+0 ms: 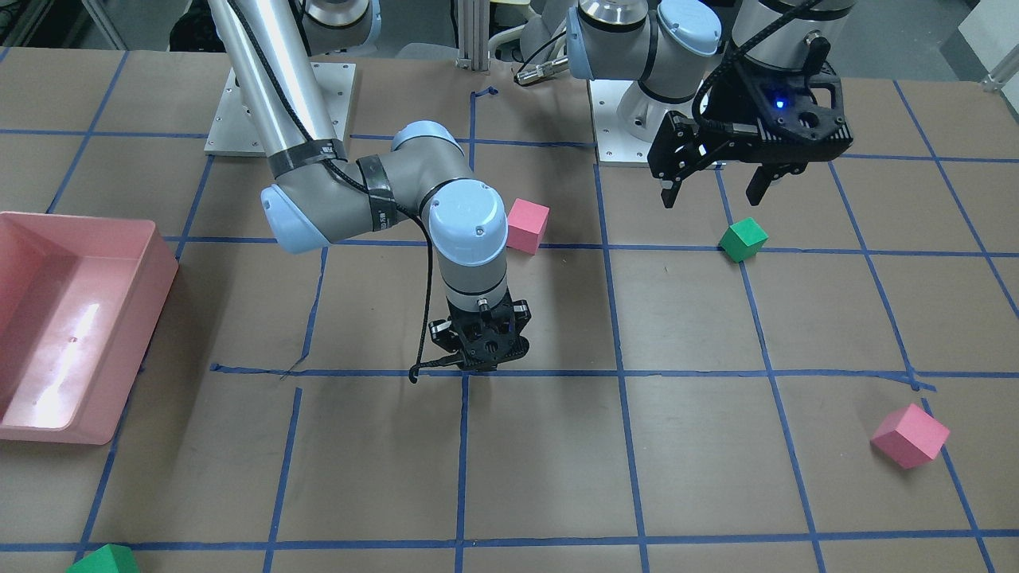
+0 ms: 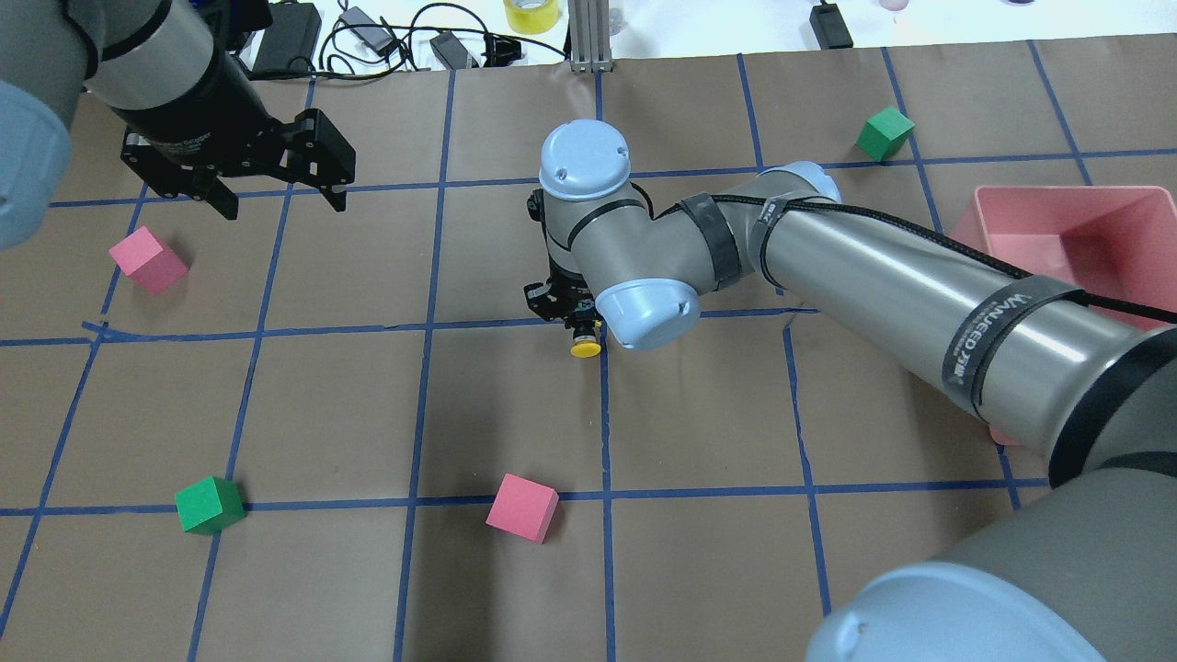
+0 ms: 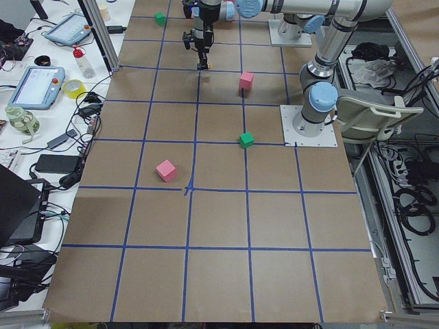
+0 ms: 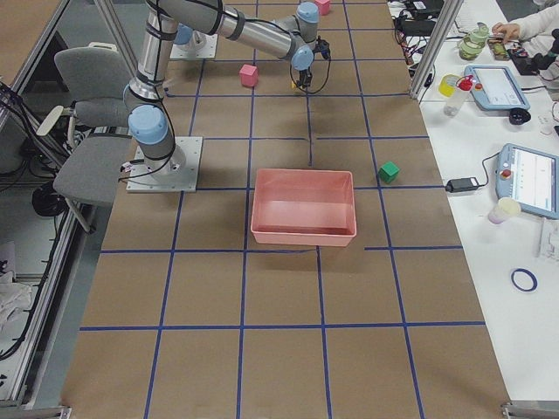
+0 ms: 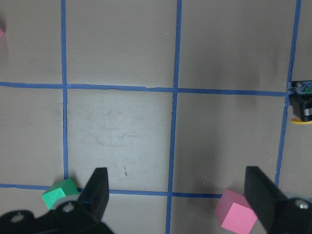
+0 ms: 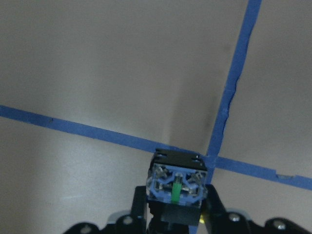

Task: Align button upright
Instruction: 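Carry the switch to the table center and lower it with the right gripper, then open the right gripper, release the switch, and raise the right arm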

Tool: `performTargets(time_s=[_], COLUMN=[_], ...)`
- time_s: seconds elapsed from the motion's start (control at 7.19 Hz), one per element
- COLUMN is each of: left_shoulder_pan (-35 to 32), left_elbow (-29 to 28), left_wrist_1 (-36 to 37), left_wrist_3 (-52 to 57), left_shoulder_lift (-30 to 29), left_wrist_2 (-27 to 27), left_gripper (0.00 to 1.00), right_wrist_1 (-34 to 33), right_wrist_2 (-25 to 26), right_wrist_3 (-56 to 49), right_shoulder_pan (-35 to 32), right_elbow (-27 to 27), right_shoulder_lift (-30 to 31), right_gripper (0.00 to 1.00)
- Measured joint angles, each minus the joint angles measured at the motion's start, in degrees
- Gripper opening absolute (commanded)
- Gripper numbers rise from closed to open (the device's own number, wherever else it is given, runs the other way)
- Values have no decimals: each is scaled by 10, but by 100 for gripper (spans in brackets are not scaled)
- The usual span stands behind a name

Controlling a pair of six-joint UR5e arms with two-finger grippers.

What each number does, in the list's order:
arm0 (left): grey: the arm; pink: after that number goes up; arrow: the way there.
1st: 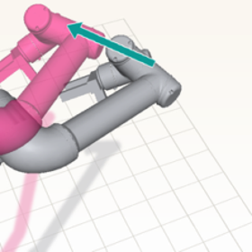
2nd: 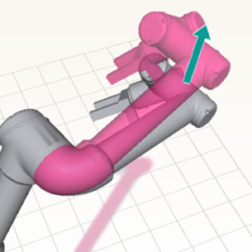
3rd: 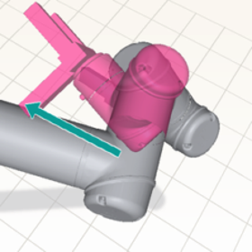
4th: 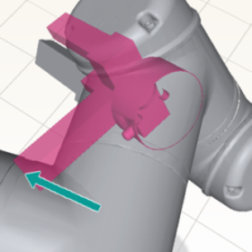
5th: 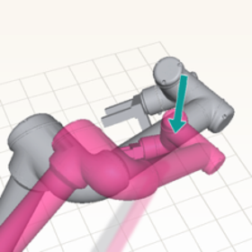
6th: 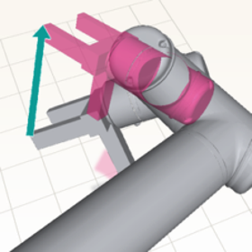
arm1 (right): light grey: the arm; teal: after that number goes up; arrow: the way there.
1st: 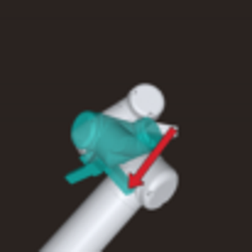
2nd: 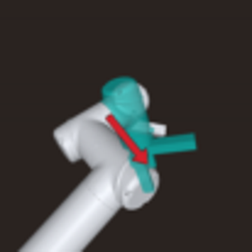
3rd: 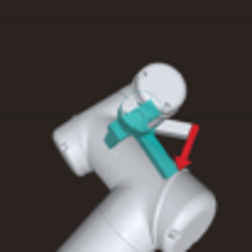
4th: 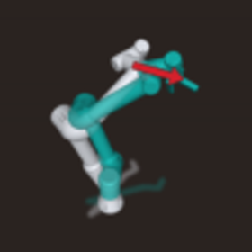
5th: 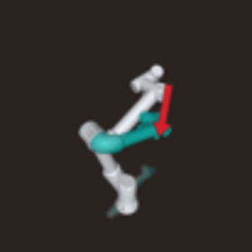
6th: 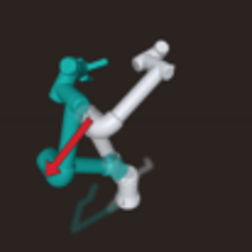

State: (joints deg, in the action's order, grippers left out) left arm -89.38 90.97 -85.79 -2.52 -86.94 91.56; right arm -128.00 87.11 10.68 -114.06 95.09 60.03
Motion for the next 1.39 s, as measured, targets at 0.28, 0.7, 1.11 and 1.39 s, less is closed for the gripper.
performTargets(time_s=[0.28, 0.7, 1.11, 1.39], left_shoulder_pan=[0, 0, 0, 1], left_elbow=[0, 0, 0, 0], left_wrist_1=[0, 0, 0, 0], left_wrist_3=[0, 1, 1, 0], left_shoulder_lift=[-1, 0, 0, 0], left_wrist_2=[-1, 0, -1, -1], left_gripper=[100, 100, 100, 100], right_wrist_1=[-7, -8, -9, -9], right_wrist_2=[1, 3, 3, 3], right_wrist_3=[2, 0, -1, -2], right_shoulder_pan=[-2, -3, -3, -3], right_elbow=[9, 24, 25, 25], right_shoulder_lift=[-4, -2, -2, 1], right_gripper=[0, 4, 62, 78])
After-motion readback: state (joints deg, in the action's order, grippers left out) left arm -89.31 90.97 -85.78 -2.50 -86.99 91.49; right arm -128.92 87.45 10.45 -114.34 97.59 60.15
